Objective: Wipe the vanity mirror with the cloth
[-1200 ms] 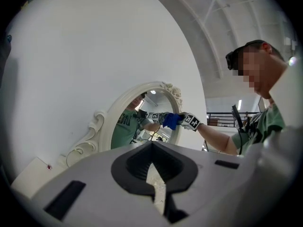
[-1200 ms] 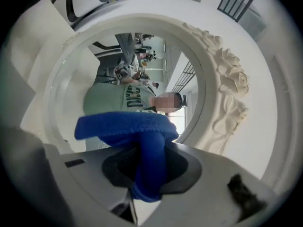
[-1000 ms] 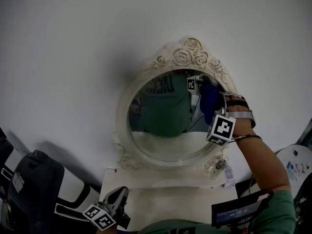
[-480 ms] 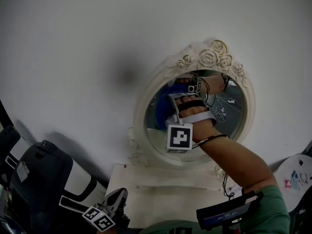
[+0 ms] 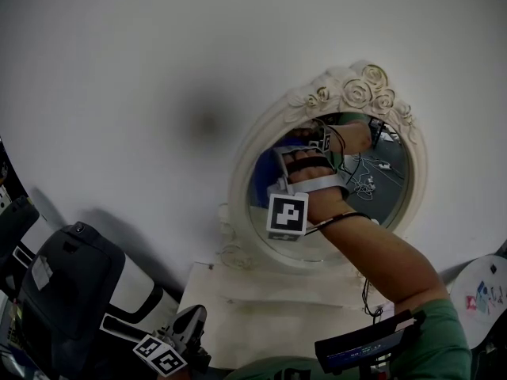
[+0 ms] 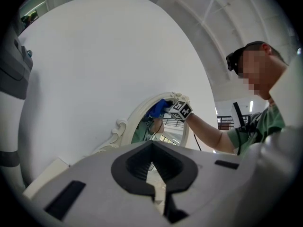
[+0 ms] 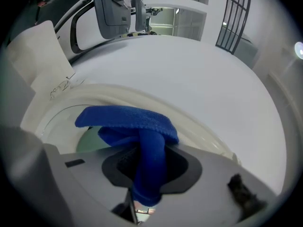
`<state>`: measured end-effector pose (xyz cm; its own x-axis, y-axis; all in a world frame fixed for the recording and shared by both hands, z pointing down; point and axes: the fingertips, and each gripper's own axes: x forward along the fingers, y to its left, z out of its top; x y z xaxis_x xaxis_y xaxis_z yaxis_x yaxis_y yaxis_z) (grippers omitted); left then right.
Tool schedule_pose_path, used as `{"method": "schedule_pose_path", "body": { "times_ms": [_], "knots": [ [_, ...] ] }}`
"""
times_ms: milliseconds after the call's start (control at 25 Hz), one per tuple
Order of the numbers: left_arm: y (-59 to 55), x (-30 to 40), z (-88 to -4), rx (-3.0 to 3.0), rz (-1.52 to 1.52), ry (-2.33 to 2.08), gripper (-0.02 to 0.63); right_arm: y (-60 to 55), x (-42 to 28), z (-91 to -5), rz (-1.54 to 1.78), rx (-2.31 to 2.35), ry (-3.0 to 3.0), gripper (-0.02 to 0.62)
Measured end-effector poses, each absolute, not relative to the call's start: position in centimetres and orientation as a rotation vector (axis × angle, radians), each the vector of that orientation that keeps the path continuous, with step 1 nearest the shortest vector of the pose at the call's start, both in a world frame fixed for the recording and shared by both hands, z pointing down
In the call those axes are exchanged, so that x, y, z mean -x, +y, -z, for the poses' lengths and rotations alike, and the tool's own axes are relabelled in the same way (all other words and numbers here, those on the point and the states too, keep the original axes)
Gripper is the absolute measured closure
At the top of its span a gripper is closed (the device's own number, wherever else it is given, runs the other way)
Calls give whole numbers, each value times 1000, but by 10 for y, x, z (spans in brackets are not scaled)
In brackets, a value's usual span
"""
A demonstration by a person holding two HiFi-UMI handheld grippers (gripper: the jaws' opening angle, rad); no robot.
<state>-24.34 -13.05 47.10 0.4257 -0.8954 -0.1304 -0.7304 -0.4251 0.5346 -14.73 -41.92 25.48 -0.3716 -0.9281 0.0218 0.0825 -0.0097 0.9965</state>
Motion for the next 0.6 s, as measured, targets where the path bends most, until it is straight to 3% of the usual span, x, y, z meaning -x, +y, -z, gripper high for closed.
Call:
{"method": "schedule_pose_path", "body": {
  "times_ms": [280, 600],
  "knots": [
    [-148, 218, -467, -2336, 539, -1304, 609, -424, 81, -252, 1455, -981, -1387, 491],
    [-172, 175, -462, -2402, 501, -1182, 609, -437, -72, -255, 1312, -1102, -1249, 491]
  ]
}}
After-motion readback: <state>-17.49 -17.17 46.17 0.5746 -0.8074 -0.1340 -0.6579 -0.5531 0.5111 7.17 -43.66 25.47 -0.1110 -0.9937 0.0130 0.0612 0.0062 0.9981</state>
